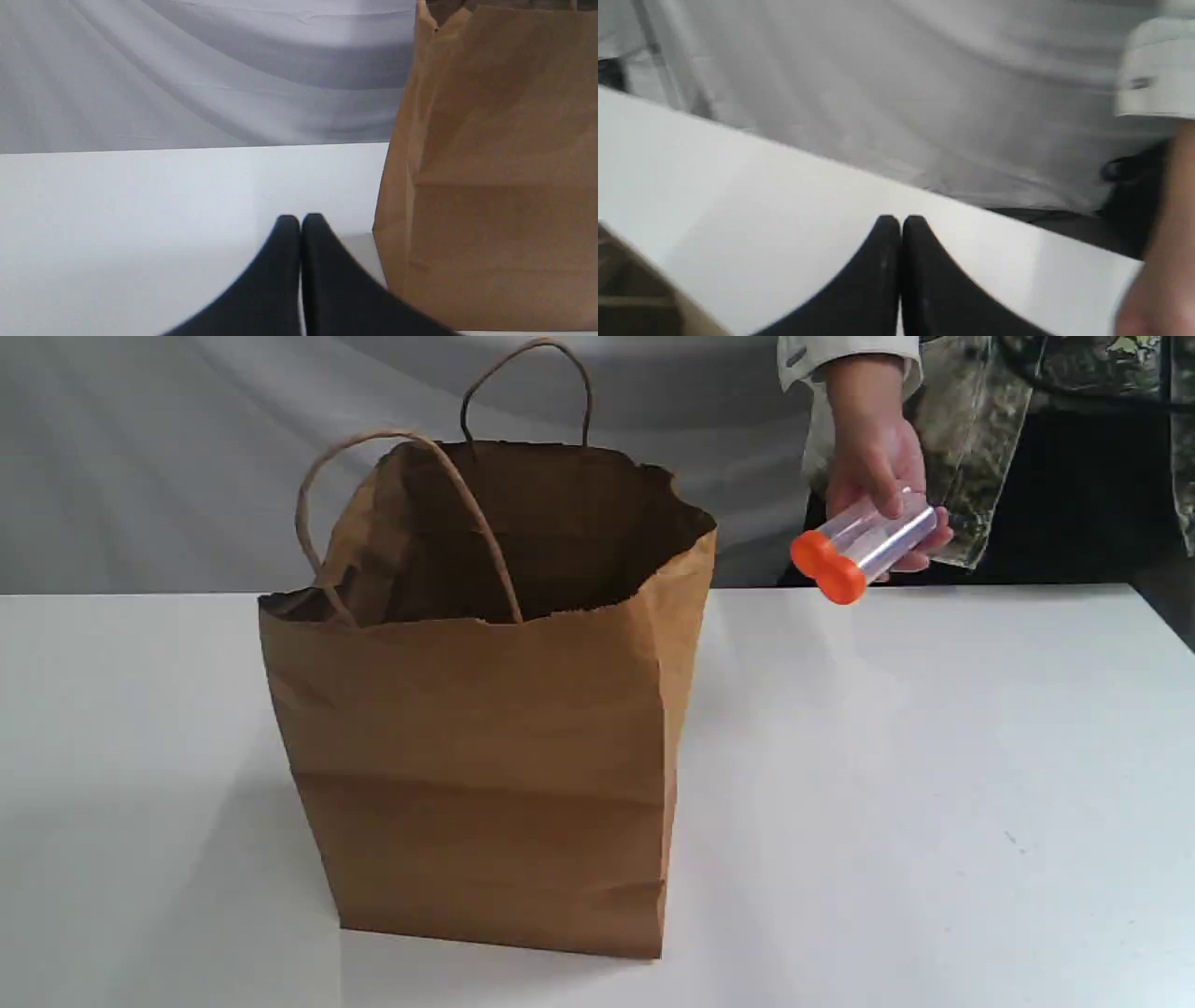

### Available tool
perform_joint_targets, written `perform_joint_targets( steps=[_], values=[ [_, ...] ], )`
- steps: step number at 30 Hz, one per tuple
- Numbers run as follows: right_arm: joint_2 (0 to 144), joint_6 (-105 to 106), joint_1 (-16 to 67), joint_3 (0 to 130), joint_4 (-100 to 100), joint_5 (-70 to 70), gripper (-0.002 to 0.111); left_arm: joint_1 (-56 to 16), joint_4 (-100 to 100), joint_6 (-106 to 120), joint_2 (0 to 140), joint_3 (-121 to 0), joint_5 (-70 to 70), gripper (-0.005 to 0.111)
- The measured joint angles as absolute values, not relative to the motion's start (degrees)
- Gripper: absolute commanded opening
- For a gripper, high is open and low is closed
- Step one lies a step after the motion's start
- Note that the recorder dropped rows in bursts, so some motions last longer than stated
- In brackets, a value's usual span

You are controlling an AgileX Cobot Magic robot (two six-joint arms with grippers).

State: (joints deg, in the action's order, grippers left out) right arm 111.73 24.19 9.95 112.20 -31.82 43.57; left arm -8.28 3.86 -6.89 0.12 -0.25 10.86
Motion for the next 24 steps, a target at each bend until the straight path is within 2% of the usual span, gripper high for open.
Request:
perform_joint_targets(
  steps=[2,8,10,24],
  values=[
    [114.6,25.7,10.2,115.1,-34.5,46.9,0.015,-8.3,3.9,-6.9,0.1,-0.3,10.9,0.0],
    [120.5,25.8,10.3,120.9,-35.9,55.7,0.058,-8.3,3.9,-6.9,0.1,-0.3,10.9,0.0],
    [121.3,25.8,10.3,121.1,-35.9,57.5,0.068,-8.3,3.9,-6.9,0.1,-0.3,10.9,0.0],
    [121.8,28.6,10.3,121.3,-38.5,67.6,0.069,-8.3,3.9,-6.9,0.1,-0.3,10.9,0.0]
  ],
)
